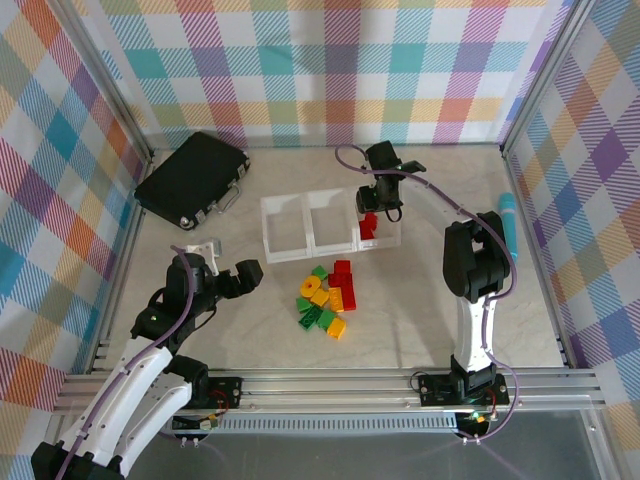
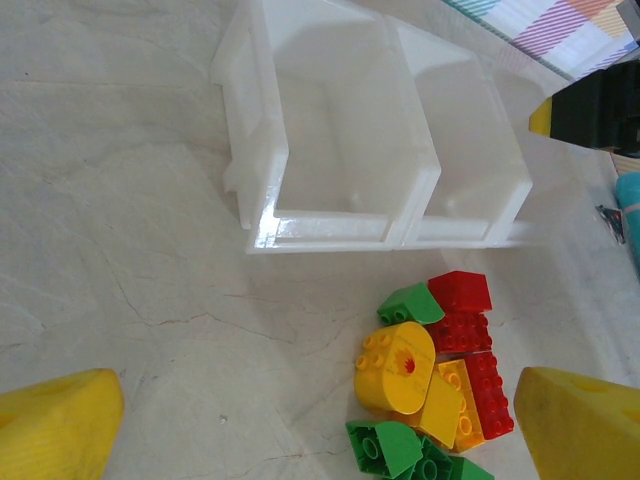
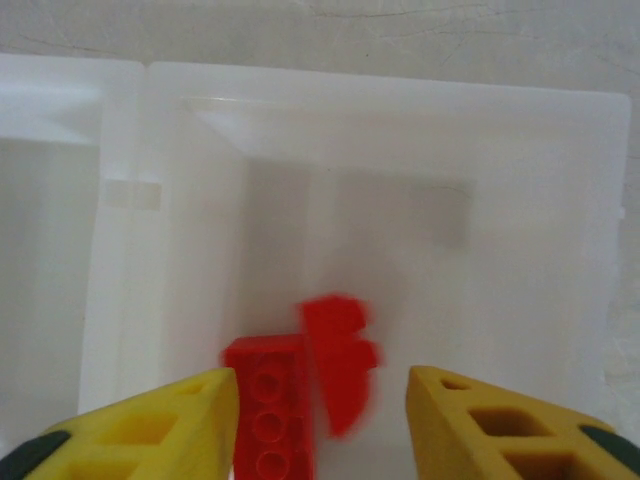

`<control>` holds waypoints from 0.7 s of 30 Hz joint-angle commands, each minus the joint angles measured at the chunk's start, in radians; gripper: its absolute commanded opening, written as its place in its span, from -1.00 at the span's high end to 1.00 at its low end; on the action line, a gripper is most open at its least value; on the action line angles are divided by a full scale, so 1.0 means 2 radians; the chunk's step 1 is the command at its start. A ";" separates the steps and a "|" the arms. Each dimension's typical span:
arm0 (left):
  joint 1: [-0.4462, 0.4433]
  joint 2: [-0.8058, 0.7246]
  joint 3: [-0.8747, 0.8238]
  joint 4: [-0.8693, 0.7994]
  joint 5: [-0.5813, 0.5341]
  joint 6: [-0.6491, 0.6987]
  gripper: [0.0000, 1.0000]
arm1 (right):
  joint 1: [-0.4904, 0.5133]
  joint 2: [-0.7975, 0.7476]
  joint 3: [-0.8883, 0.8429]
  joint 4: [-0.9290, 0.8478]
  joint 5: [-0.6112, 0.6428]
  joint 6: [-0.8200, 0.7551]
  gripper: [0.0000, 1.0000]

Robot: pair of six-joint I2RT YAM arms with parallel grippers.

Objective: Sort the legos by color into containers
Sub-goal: Place the lego in the container.

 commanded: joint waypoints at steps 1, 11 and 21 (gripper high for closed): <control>-0.008 -0.014 0.015 -0.023 -0.004 -0.002 -0.99 | 0.001 0.005 0.022 -0.016 0.006 -0.010 -0.03; -0.008 -0.029 0.015 -0.033 -0.008 -0.011 -0.99 | 0.001 -0.075 0.012 -0.071 -0.022 0.051 -0.08; -0.008 -0.017 0.007 -0.009 0.000 -0.016 -1.00 | 0.034 -0.244 -0.188 -0.032 -0.074 0.164 -0.07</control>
